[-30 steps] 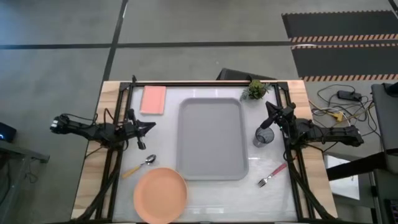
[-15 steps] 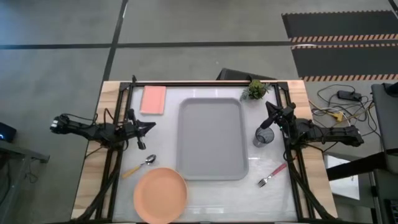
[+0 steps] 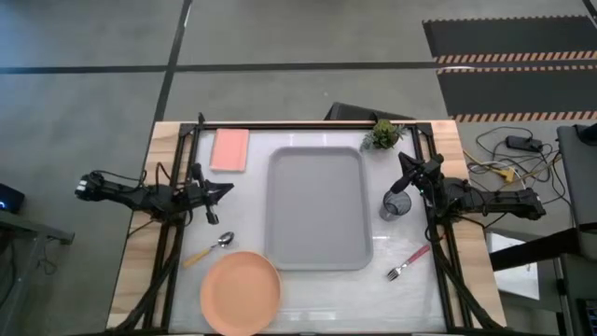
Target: Pick and place plate/cup/fork/spoon on tray
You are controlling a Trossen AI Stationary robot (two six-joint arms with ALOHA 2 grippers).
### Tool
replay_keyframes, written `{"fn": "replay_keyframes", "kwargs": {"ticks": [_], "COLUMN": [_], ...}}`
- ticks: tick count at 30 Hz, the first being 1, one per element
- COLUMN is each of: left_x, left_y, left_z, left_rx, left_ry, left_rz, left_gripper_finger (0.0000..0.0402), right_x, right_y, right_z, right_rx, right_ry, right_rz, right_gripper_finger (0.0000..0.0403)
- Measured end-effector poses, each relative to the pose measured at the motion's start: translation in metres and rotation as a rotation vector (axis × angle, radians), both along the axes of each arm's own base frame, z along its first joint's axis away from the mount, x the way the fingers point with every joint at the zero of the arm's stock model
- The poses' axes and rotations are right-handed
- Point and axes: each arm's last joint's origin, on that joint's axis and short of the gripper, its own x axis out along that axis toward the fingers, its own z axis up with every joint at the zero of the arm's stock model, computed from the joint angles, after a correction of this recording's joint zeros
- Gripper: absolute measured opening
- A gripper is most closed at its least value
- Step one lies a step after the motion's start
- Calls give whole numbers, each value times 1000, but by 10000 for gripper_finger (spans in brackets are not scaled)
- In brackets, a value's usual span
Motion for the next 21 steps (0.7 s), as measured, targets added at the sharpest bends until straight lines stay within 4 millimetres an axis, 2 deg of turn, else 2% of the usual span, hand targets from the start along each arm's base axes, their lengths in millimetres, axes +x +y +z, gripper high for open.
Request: {"fn": "replay_keyframes", "kwargs": {"ticks": [12,21], "left_x": [0,0], "left_y": [0,0], "left_z": [0,0], "left_rx": [0,0], "left_ry": [0,0], "left_rz": [0,1], "left_gripper_finger": [0,0], "right_x": [0,4], "right_y": [0,4], "right_z": [0,6], "right_rx": [10,387], "right_ry": [-14,-518], "right_rz": [0,223], "right_gripper_finger": [9,9]}}
